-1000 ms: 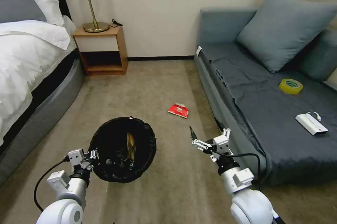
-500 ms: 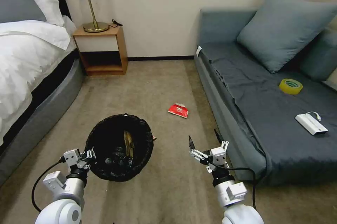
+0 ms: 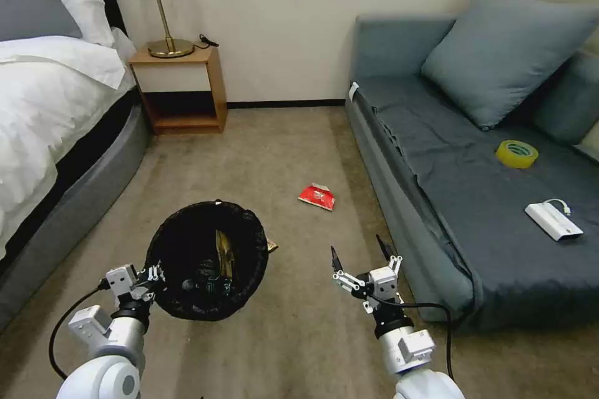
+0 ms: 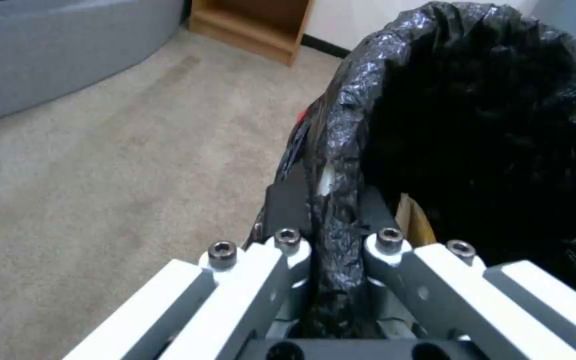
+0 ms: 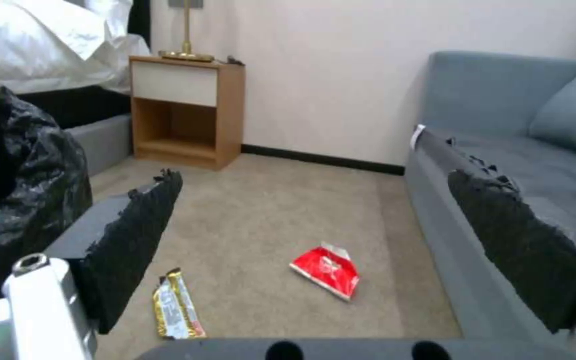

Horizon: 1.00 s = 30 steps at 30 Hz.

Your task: Pick up the trash bin, then pick up the garbage on the floor and place it into the trash bin.

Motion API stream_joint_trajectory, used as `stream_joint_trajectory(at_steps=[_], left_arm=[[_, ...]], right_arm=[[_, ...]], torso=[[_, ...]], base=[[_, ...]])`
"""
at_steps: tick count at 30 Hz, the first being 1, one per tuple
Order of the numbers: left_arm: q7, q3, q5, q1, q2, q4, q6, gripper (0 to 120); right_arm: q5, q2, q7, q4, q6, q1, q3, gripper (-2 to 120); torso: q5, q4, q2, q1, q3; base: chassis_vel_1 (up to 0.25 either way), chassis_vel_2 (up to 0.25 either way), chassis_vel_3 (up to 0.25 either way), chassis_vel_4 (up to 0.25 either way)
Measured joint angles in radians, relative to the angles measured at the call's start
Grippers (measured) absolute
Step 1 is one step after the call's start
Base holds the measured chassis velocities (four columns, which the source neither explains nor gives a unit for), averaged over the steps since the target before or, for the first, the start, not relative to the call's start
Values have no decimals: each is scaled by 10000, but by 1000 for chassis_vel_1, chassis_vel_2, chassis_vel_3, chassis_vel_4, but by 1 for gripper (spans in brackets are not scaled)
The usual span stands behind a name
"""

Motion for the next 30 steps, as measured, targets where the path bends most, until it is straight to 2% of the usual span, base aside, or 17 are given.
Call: stream_joint_trajectory(at_steps=[30], left_arm=[[9, -111, 12, -159, 157, 25, -13, 4]], right_arm=[[248, -46, -292, -131, -34, 123, 0, 100]], torso=[[0, 0, 0, -1, -1]], base=[[0, 0, 0, 0]])
